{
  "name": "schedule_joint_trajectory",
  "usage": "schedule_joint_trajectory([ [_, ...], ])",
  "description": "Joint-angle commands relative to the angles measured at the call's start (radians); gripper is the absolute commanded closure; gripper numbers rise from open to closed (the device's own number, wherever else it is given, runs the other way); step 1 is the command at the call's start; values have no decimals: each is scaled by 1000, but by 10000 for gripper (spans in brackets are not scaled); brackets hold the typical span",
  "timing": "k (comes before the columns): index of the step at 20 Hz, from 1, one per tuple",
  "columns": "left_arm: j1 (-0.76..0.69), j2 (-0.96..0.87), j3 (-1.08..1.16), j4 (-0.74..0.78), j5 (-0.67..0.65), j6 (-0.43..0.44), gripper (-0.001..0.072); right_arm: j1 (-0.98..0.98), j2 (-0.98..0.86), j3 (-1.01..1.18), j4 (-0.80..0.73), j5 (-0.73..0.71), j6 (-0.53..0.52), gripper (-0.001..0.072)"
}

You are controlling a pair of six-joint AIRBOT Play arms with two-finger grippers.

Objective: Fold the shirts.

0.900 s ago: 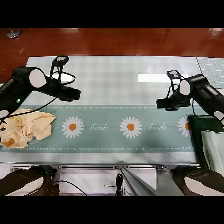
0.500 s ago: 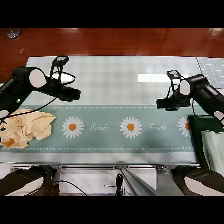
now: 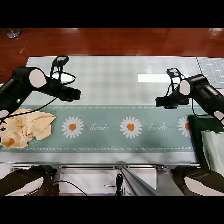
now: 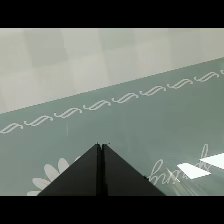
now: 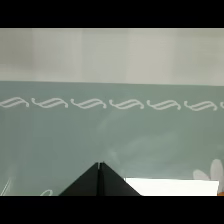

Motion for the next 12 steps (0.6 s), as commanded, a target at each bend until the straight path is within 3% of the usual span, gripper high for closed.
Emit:
schedule_joint_trajectory([
  [1, 0, -1, 0, 1, 2, 7, 673, 0, -2, 0, -3, -92, 2, 643],
  [2, 0, -4, 0, 10, 0, 12, 535, 0, -3, 0, -3, -113, 2, 348],
  [3, 0, -7, 1, 35, -6, 10, 103, 0, -3, 0, -4, -118, -3, 92],
  [4, 3, -7, 7, 87, -32, 5, 5, 0, -3, 0, -1, -108, -9, 90],
  [7, 55, 15, 73, 352, -196, -105, 5, 0, -3, 0, -15, -19, -21, 92],
  [12, 433, 270, -18, 416, -106, -230, 6, 1, -3, 0, 11, 20, -34, 92],
])
